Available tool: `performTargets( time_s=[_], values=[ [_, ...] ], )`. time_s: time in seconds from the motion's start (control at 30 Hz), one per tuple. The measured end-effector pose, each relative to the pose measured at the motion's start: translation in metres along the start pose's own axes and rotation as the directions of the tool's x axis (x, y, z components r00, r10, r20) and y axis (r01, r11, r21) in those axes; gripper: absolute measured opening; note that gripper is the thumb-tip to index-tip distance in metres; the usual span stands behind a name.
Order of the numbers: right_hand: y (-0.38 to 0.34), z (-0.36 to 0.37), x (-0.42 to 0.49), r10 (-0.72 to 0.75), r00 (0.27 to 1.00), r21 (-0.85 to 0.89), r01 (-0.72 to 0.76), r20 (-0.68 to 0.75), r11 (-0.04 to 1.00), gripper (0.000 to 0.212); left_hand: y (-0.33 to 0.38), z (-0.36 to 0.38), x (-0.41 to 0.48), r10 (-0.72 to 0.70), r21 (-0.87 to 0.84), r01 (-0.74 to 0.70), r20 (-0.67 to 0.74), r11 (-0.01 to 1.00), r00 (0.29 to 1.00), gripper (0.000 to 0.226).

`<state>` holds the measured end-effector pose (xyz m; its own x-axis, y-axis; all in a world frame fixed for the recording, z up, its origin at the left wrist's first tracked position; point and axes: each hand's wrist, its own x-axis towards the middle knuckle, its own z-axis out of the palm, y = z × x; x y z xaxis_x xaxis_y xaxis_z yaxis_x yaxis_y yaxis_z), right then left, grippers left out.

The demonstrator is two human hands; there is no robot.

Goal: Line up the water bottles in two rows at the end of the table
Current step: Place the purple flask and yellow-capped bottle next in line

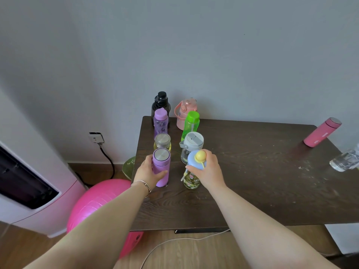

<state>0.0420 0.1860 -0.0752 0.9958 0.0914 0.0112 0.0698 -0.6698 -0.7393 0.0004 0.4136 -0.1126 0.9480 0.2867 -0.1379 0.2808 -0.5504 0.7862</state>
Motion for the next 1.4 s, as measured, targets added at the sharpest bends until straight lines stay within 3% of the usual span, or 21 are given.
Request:
performTargets(
  time_s=[0.53, 0.73, 0.93, 1.2, 1.4],
  values=[
    [0.001, -0.02, 0.002, -0.086, 0.989, -0.185, 0.108, 0.124, 0.977, 0.079, 0.029, -0.009, -0.006, 0.054, -0.021, -0.055, -0.07, 0.998, 0.996, 0.075],
    [0.012, -0.046, -0.001, -0.168, 0.956, -0.389, 0.254, 0.241, 0.886, 0.079, 0.042, -0.021, -0.011, 0.062, 0.253, -0.056, -0.017, 0.966, 0.998, 0.083],
    [0.032, -0.083, -0.008, -0.233, 0.928, -0.528, 0.36, 0.292, 0.769, 0.083, 0.065, -0.017, -0.027, 0.208, 0.626, -0.158, -0.008, 0.764, 0.978, 0.086],
    [0.082, -0.158, -0.022, -0.284, 0.942, -0.612, 0.331, 0.177, 0.718, 0.08, 0.143, 0.043, -0.059, 0.288, 0.699, -0.237, 0.046, 0.675, 0.957, 0.09],
    [0.145, -0.249, -0.04, -0.22, 0.974, -0.652, 0.195, 0.044, 0.733, 0.077, 0.223, 0.128, -0.079, 0.34, 0.73, -0.313, 0.118, 0.608, 0.933, 0.087]
  ],
)
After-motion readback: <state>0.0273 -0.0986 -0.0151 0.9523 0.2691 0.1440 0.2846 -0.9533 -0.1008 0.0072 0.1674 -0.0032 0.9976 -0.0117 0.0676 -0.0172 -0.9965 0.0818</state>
